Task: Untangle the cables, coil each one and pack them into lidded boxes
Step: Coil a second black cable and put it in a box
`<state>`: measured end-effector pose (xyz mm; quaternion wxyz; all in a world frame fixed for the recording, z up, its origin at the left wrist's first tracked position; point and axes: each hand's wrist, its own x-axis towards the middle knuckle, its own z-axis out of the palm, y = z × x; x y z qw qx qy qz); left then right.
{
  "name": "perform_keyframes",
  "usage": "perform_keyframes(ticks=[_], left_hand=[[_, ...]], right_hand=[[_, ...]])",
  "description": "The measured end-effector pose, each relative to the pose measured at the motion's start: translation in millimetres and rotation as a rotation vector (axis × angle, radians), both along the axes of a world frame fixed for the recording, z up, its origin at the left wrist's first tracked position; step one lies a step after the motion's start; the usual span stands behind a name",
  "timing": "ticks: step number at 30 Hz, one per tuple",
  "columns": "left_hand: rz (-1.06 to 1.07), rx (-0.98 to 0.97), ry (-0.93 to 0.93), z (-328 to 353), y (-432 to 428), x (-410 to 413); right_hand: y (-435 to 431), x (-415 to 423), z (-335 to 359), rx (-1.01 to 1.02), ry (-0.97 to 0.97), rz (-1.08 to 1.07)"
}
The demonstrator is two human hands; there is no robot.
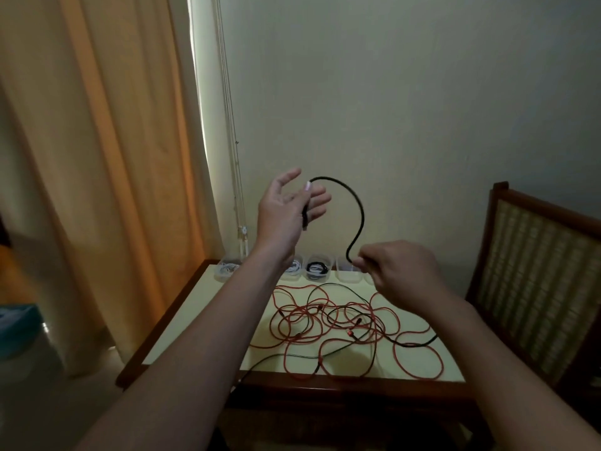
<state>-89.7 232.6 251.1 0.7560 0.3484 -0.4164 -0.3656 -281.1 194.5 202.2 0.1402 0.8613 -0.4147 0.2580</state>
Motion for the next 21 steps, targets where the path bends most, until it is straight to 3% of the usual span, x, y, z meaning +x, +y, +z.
perform_keyframes(ticks=[4,8,11,17,21], left_hand=[[-0.087,0.114,0.119,1,-6,3],[-0.231,0.233,0.341,2,-10,17],[-0.295,0.319,0.445,-1,-10,25],[-0.367,0.407,0.439,-5,-10,8],[-0.380,0.413,0.534,-1,-4,2]], right_hand=[[-14,4,-8,0.044,-0.111,-0.081],[-35,-10,-19,0.311,-0.484,-0.103],[-33,-19,-24,0.453,-0.619,-0.070],[-6,6,-10,1.211,-1.014,0.403],[-5,15,-6,1.225,-1.223,0.496]])
